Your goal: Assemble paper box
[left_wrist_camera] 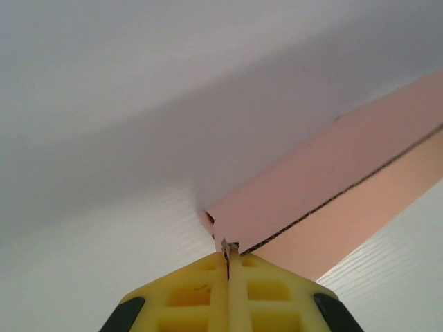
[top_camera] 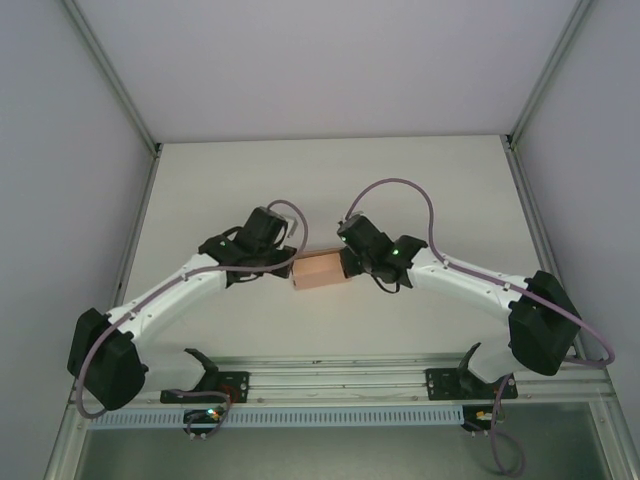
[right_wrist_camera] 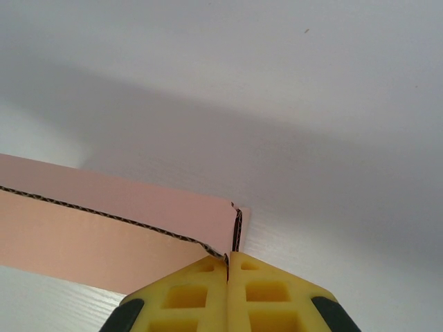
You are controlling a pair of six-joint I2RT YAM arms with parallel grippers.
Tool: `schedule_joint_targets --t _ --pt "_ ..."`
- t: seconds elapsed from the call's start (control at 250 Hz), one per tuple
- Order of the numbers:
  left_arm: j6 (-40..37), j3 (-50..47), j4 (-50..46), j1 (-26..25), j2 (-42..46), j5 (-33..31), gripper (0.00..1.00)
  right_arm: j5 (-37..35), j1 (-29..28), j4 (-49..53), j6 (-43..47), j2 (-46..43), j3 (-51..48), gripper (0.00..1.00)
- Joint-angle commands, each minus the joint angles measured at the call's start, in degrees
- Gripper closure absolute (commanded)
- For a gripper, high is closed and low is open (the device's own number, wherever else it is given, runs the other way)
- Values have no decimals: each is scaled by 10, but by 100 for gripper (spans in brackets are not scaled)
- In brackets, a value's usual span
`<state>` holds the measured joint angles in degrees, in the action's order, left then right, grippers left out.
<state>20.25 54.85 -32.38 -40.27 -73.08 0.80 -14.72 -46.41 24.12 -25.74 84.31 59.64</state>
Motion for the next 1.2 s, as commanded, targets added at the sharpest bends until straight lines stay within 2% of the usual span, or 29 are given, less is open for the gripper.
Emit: schedule_joint_targets --t 0.0,0.132,0.319,0.459,0.555,0.707,0.934,1.106,1.198 --pt "102 17 -28 21 -14 55 100 -30 -20 33 -40 16 -1 100" --pt "166 32 -66 41 -32 57 100 -71 -40 42 -68 19 -2 100" --pt "207 46 -87 43 -50 56 100 -74 -63 15 -92 22 -20 100" --pt "195 50 -89 39 -53 61 100 -87 -64 23 -92 16 -23 100" --pt "173 44 -94 21 -51 25 100 -89 -64 12 -89 5 -33 100" --pt "157 -29 -36 -18 -27 -31 100 -76 -64 -63 -66 -7 -77 100" --pt "166 -132 50 -45 31 -43 100 -44 -65 -149 -45 -34 -145 100" --pt "160 -165 74 -63 50 -49 100 -2 -66 -177 -34 -40 -167 93" --pt "161 -166 71 -64 49 -61 100 9 -66 -170 -28 -59 -155 74"
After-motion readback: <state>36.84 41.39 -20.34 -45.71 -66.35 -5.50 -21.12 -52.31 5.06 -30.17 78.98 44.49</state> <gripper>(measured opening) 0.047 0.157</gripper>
